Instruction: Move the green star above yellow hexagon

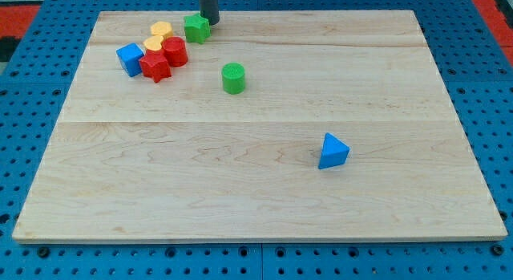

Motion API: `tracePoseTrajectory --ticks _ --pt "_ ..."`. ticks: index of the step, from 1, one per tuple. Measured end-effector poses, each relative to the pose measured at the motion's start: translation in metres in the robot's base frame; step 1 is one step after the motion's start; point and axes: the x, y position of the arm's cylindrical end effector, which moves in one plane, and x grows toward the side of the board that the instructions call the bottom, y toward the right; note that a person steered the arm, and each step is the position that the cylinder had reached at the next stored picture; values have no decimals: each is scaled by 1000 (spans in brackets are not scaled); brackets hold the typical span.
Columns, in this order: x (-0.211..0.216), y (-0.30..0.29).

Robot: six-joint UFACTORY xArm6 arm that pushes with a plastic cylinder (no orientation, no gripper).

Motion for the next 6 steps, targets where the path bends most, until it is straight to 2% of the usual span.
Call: tracePoseTrajectory --ticks 1,3,4,5,6 --pt "4 48" --pt "42 -8" --pt "17 -49" --pt "-9 -56" --pt "-19 -37"
